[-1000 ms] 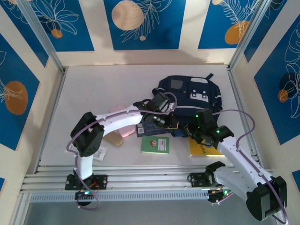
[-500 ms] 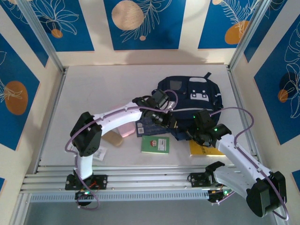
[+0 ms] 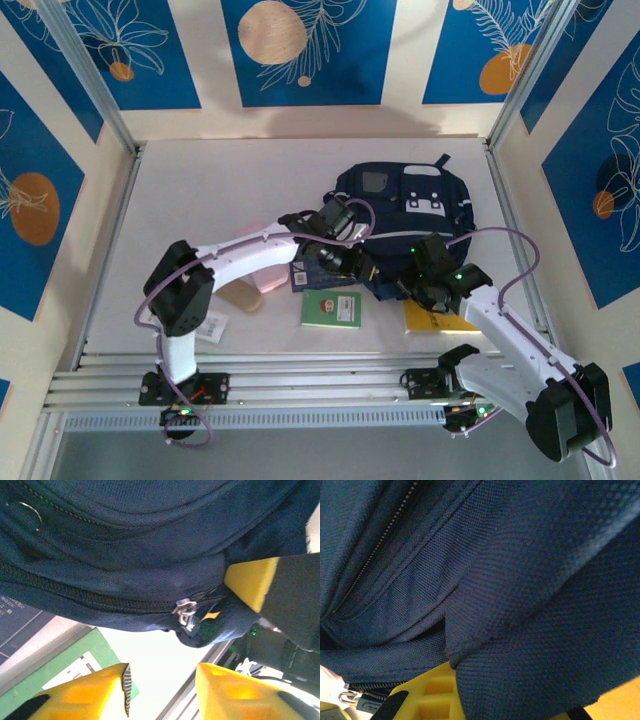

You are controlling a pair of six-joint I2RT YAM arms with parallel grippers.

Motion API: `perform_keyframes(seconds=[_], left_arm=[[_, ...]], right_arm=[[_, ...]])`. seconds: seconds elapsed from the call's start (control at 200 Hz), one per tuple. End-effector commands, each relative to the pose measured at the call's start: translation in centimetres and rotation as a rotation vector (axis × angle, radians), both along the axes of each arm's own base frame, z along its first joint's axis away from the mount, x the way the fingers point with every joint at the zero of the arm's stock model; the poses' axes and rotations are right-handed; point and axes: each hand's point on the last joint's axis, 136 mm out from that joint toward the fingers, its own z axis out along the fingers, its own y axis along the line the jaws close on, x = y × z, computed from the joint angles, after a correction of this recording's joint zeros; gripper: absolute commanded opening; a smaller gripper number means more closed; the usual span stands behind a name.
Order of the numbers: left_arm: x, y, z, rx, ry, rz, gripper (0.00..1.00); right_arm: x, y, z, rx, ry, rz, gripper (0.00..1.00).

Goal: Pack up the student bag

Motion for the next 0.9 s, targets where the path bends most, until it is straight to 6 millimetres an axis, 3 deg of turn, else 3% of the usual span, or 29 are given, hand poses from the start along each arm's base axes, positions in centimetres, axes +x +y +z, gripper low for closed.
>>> perform_keyframes(seconds=[0.0,0.17,0.5,0.76,0.895], left_arm=[[0.3,-0.9,3.6,-0.115,-0.038,0.006,0.44],[0.0,-1.9,2.0,-0.122,0.017,0.007,0.46],[-0.1,-3.5,0.5,-0.139,0.071,0.015,0.40],[-0.5,-2.5,-1.0,-0.089,0.073,0.018,0.37],[-0.6,-3.0,-1.1,-0.104,0.089,0.018,0.34]], right_arm=[[0.2,-0.1,0.4,-0.046,-0.024,0.039,0.00],[0.2,0.1,0.6,-0.041,-0.028,0.038,0.00],[0.2,0.4,0.6,-0.022,-0.025,0.030,0.00],[0.2,0.4,0.6,-0.021,-0.031,0.026,0.00],[0.3,0.8,0.4,-0.005,-0.029,0.035,0.00]])
